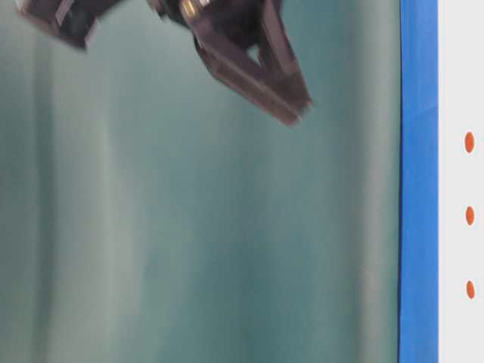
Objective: Hit the mark with a hammer.
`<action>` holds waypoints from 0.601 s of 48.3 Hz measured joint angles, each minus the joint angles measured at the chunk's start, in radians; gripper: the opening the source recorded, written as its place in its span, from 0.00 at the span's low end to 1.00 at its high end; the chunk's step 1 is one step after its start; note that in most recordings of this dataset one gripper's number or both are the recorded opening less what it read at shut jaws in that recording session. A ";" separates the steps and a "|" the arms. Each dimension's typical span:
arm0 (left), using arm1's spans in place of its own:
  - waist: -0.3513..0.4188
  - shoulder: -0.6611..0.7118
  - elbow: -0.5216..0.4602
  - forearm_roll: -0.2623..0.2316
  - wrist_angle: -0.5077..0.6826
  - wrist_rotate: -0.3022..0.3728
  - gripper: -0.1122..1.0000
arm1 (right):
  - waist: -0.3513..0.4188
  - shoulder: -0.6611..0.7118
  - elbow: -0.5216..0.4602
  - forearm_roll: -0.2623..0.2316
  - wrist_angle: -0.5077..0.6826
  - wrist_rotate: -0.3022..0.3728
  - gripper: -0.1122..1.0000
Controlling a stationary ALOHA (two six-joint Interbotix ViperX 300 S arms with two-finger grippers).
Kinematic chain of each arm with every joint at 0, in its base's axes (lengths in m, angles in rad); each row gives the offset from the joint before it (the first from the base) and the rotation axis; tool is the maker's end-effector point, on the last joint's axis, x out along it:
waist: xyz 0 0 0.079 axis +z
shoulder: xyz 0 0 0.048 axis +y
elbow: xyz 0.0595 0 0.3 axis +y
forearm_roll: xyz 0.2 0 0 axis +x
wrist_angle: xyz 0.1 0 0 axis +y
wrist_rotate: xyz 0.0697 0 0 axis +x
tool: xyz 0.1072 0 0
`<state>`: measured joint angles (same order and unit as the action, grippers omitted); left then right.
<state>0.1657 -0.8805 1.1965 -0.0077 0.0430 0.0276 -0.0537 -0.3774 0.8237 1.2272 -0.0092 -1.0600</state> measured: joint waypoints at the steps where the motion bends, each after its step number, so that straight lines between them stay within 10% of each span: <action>1: 0.000 -0.002 0.000 0.000 0.002 0.000 0.84 | -0.002 -0.011 0.008 -0.002 0.000 0.000 0.85; 29: 0.000 -0.060 0.006 0.000 0.002 0.006 0.83 | -0.003 -0.480 0.337 -0.002 0.002 -0.006 0.85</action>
<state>0.1657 -0.9403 1.2026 -0.0077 0.0445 0.0337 -0.0568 -0.8575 1.1612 1.2257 -0.0077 -1.0661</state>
